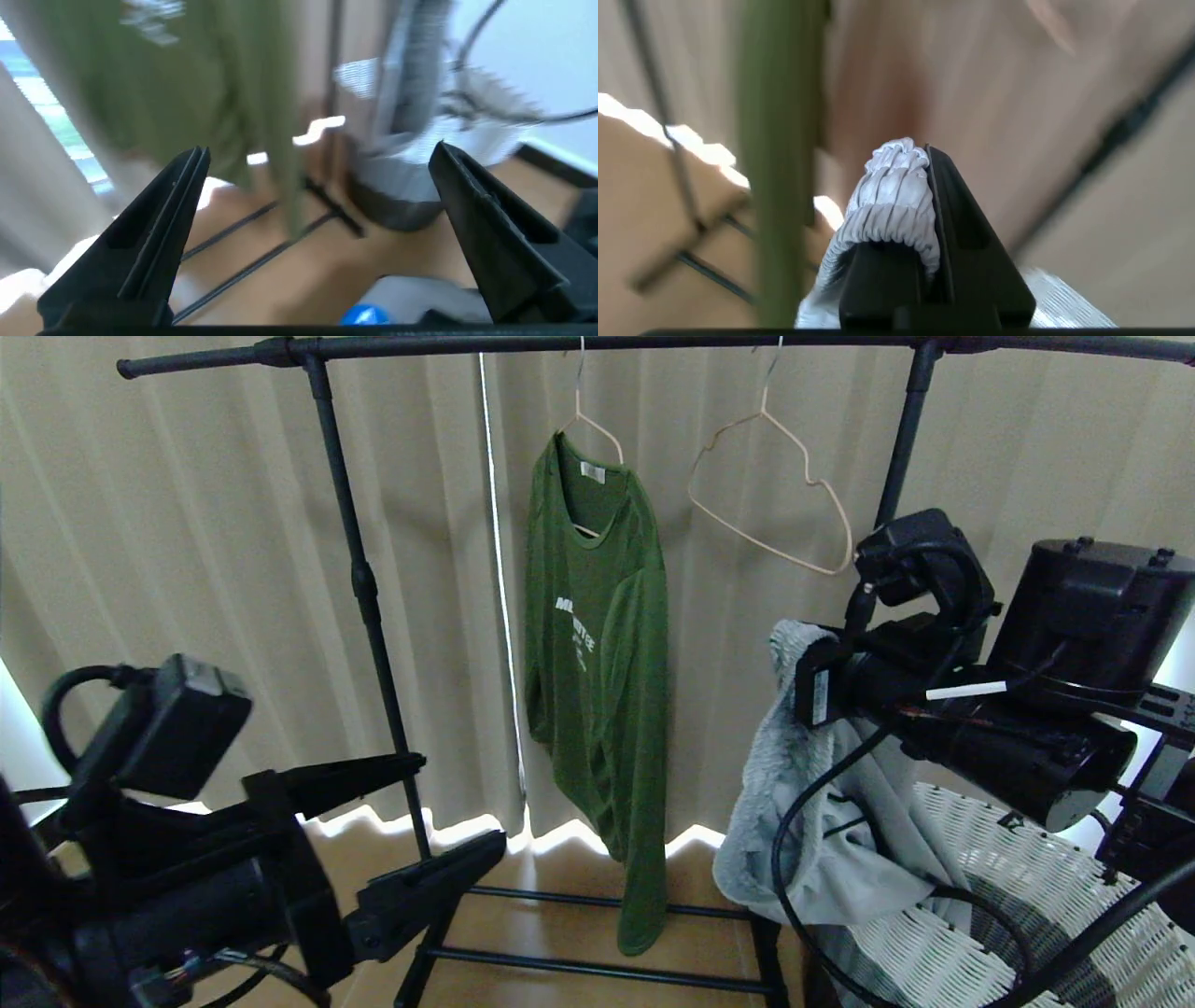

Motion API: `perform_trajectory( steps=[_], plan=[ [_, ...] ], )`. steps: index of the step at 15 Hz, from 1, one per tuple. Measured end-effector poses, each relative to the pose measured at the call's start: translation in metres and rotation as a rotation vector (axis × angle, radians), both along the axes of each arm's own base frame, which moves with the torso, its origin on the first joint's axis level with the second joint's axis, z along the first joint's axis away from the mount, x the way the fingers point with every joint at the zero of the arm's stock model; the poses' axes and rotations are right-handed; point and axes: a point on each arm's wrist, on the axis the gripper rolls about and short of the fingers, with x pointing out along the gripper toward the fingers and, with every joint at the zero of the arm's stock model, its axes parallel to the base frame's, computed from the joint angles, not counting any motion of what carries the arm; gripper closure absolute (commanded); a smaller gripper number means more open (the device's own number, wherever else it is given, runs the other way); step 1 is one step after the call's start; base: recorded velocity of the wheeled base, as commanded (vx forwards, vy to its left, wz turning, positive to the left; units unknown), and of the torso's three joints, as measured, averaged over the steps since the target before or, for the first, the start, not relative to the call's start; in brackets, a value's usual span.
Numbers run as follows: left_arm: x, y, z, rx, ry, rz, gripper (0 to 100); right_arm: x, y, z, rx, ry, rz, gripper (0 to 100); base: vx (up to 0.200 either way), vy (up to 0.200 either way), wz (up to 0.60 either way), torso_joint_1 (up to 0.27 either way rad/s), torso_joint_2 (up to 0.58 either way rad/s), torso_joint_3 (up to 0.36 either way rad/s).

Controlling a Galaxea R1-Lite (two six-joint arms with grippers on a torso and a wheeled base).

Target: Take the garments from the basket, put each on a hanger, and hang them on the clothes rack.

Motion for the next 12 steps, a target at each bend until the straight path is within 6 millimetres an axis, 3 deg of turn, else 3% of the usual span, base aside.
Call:
perform_trajectory(
  steps=[6, 12],
  plan=[
    [0.036, -0.089, -0.03, 0.026, 0.224, -0.056, 0, -0.025, 0.039, 0.027, 0.116, -0.047, 0.163, 100, 0.0, 0.0, 0.0, 0.0, 0.0, 0.0],
    [0.065, -0.119, -0.071, 0.049, 0.358, -0.012, 0, -0.041, 0.043, 0.036, 0.156, -0.056, 0.232, 100, 0.0, 0.0, 0.0, 0.0, 0.0, 0.0]
  ],
)
